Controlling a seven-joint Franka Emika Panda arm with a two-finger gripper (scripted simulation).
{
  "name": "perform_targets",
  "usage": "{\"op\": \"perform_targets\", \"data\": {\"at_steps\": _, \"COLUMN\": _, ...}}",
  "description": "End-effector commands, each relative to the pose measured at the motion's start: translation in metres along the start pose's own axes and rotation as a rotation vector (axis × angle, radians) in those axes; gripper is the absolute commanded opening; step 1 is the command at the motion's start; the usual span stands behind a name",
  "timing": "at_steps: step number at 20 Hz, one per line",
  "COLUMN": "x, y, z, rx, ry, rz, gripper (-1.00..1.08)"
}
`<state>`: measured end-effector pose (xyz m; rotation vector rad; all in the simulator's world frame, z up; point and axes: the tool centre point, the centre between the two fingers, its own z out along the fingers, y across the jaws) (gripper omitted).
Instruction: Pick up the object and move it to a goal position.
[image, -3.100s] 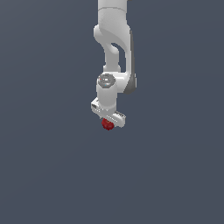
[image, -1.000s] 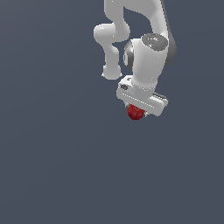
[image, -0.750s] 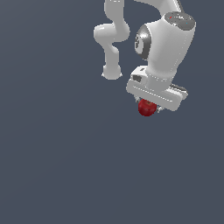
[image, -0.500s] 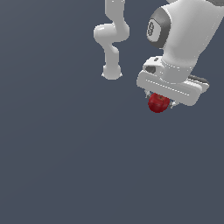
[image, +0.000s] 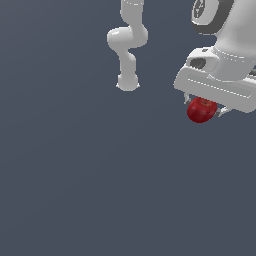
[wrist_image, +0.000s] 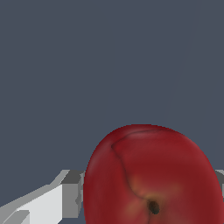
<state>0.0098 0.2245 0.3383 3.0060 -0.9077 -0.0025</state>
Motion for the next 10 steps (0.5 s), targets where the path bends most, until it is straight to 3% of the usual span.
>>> {"op": "perform_targets", "data": {"at_steps": 1, "x": -0.0008, "y": -0.0063, "z": -0.0085, "rx": 0.002, "ry": 0.001, "rz": 0.001, "gripper": -1.0}}
{"op": "perform_targets", "data": {"at_steps": 10, "x": -0.0018, "y": -0.0146, "z": -0.0171, "rx": 0.002, "ry": 0.001, "rz": 0.001, "gripper": -1.0}}
